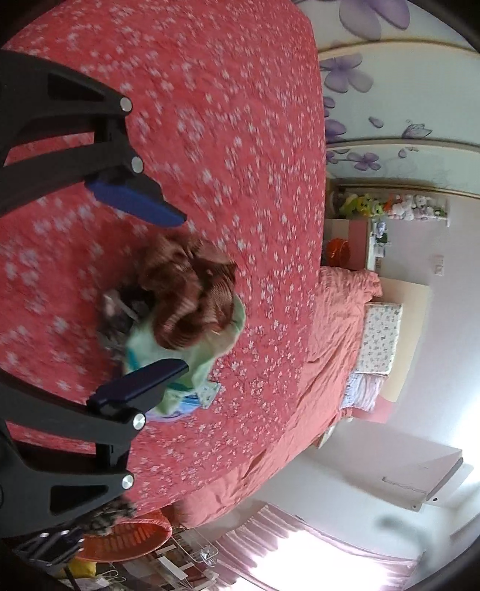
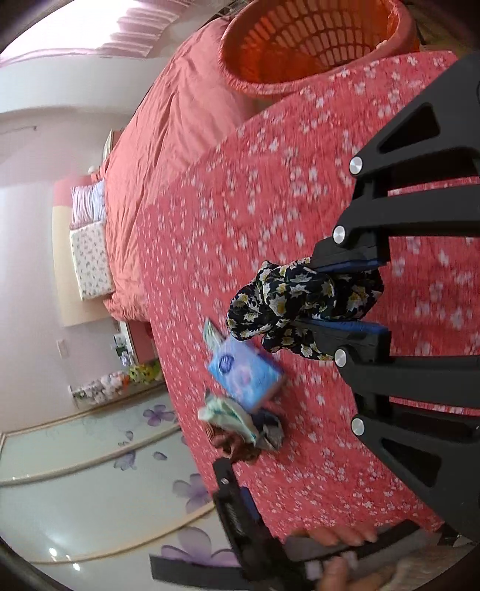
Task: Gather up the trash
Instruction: 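Grasp the black floral cloth with the right tool while the left tool reaches the brown plaid cloth, then close the left tool on the brown plaid cloth and lift it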
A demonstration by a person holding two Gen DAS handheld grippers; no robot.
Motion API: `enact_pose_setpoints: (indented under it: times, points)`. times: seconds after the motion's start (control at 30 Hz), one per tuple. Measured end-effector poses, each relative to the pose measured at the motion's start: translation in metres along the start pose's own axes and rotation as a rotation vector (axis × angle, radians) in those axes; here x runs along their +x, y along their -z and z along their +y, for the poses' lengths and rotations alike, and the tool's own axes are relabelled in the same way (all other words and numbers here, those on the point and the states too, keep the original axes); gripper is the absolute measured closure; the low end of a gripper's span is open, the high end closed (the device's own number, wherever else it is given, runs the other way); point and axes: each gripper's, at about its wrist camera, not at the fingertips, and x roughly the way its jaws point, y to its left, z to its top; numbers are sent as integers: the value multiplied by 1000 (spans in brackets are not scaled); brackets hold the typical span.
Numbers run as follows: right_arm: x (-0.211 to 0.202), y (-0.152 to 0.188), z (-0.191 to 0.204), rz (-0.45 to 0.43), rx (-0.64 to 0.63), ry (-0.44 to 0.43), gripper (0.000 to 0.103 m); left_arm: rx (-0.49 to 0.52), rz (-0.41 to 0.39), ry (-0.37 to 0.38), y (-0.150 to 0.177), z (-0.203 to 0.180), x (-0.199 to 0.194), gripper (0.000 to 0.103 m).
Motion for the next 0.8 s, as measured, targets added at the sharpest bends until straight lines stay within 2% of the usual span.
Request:
enact_pose_setpoints:
  times: [0.07,0.13,0.23,0.3,0.4,0.57,0.8]
  points:
    - [3,0,-7,6,10,8,82,8,25,-14,-3,-5,15,33]
    - [4,1,-13,11,20,13,82,13,52,-25,-4,-7,25,39]
    - [7,2,-19,14,34,17,82,-1,78,-26,-2,-6,35,50]
    - [6,3,-22,14,39,18,82,-13,85,-16,-1,-2,37,62]
    - [6,3,-26,12,47,17,82,-32,79,9,-1,6,32,71]
    - [4,6,-31,7,58,16,82,-46,61,0,-2,17,24,78]
    - [-2,8,-35,-2,68,19,82,-71,35,4,-4,31,8,80]
